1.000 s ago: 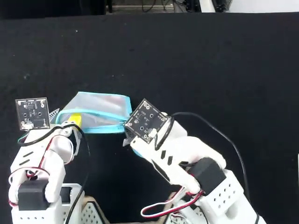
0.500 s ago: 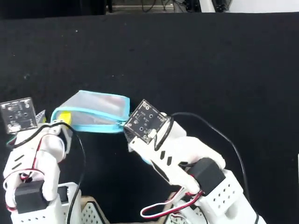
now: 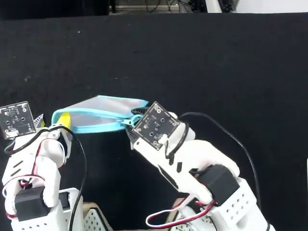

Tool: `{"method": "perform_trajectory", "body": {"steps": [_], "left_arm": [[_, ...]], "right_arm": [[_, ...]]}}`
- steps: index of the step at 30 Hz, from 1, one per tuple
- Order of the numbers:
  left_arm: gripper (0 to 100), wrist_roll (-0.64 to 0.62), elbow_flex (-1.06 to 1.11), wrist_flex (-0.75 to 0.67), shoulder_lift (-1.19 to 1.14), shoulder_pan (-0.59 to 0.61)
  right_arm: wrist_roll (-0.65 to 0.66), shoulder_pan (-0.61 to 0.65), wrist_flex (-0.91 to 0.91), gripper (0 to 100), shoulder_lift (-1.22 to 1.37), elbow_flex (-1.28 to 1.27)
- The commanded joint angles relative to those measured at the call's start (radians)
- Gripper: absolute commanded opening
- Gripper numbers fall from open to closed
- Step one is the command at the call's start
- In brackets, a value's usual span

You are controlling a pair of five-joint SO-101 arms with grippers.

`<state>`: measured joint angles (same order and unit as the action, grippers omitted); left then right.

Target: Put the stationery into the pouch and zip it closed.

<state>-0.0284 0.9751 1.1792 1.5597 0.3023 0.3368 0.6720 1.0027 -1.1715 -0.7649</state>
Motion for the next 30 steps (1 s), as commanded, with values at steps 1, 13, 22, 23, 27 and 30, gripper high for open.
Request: {"method": "perform_trajectory", "body": {"steps": [1,13,22,23,27,30], "left_arm": [[21,-0.006,-0.068,-0.02,0.002,0.027],[21,-0.008,-0.148,-0.041,0.002,0.027],[21,-0.005,-0.217,-0.221,0.002,0.018],[21,-0.003,-0.214,-0.23,0.0,0.018],[21,-0.006,-0.166,-0.31,-0.003,0.018],[21,-0.008,-0.101,-0.4,0.0,-0.008]], "right_arm": [[-0.003,-0.02,-0.031,1.1,-0.004,0.104],[0.0,-0.017,0.006,1.1,0.315,0.297],[0.029,-0.02,-0.003,1.1,0.323,0.32],[0.034,-0.018,-0.003,1.1,0.323,0.329],[0.035,-0.015,-0.003,1.1,0.325,0.38],[0.029,-0.014,-0.003,1.1,0.325,0.409]]}}
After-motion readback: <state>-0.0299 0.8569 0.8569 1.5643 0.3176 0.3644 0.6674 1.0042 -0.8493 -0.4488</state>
